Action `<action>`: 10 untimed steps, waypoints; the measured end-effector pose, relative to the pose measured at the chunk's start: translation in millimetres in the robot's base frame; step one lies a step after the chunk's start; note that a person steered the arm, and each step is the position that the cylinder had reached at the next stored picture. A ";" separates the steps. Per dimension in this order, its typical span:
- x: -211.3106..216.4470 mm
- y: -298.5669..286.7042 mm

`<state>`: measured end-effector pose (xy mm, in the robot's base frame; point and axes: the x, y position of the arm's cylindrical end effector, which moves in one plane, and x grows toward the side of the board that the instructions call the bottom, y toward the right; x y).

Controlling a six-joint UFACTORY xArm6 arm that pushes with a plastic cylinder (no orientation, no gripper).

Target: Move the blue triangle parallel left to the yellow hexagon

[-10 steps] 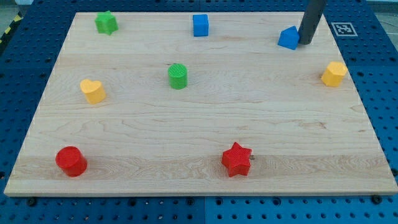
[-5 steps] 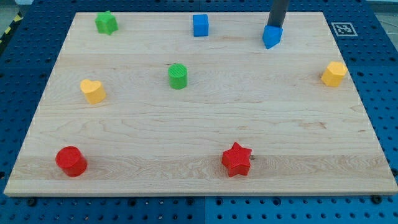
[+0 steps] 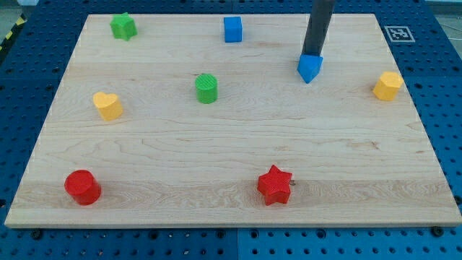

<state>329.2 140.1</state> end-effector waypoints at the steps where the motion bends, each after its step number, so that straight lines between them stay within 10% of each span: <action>1: 0.1 0.0; 10: 12.8 -9.6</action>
<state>341.9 130.5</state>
